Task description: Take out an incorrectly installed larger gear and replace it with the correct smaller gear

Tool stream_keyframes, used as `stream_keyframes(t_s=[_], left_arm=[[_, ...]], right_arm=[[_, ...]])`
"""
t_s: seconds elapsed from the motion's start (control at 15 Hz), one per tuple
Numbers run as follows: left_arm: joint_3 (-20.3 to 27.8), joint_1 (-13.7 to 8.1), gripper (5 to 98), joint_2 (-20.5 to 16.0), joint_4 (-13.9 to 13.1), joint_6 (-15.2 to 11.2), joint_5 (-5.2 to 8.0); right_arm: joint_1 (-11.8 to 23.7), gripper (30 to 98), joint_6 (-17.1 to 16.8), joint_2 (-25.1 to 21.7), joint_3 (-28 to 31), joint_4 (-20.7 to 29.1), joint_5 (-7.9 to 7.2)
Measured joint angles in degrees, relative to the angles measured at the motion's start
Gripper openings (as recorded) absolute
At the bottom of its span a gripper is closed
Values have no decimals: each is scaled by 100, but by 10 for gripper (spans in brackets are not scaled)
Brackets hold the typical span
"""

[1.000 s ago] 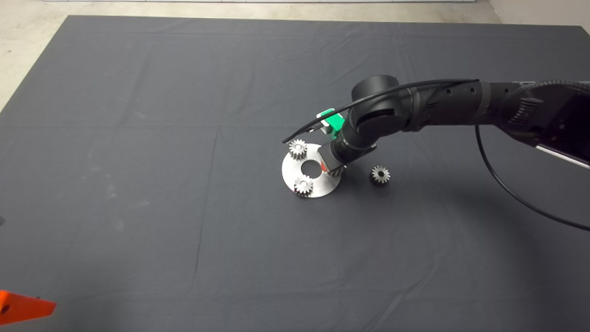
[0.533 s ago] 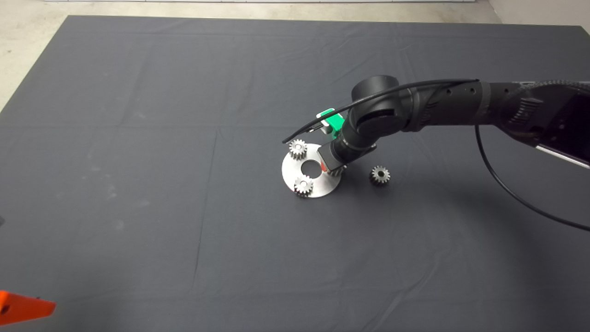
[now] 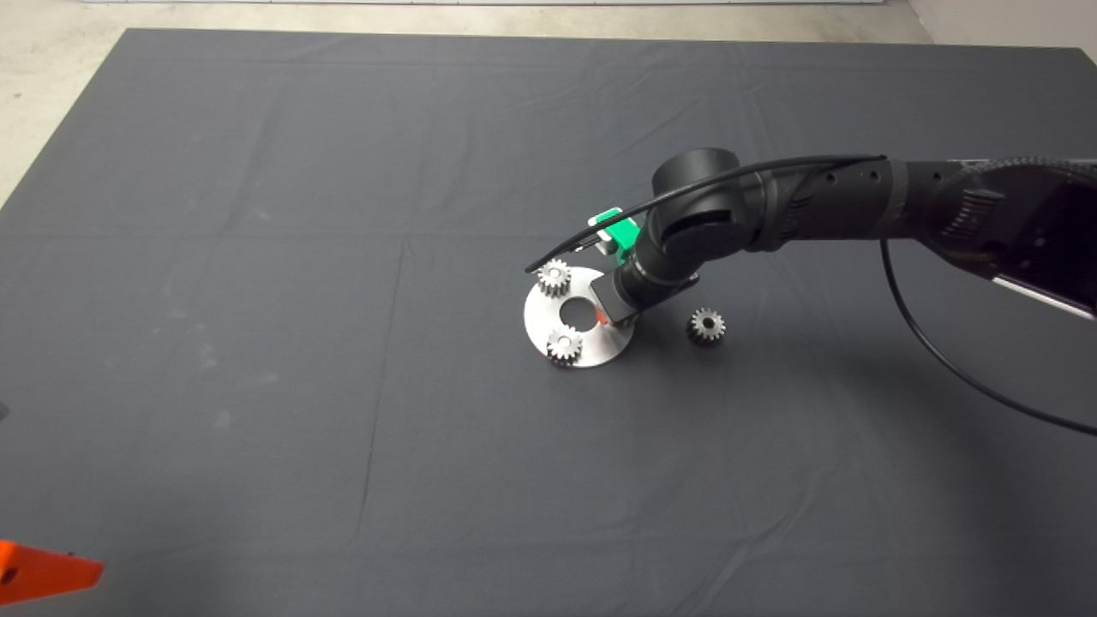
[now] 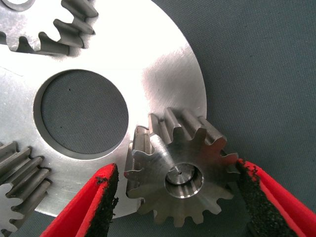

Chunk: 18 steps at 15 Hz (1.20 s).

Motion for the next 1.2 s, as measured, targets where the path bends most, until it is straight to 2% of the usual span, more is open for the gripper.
stream_keyframes(t_s=[0.2,0.33,1.0,1.2], left_arm=[[0,2,884,0,0,0,-1],[0,0,885,0,0,0,0],[0,0,885,0,0,0,0],[0,0,884,-2,0,0,0]], right_arm=[[-46,607,0,1,0,-31,2],[-59,555,0,1,0,-45,-2],[-59,554,0,4,0,-164,0],[-59,529,0,12,0,-175,-4]])
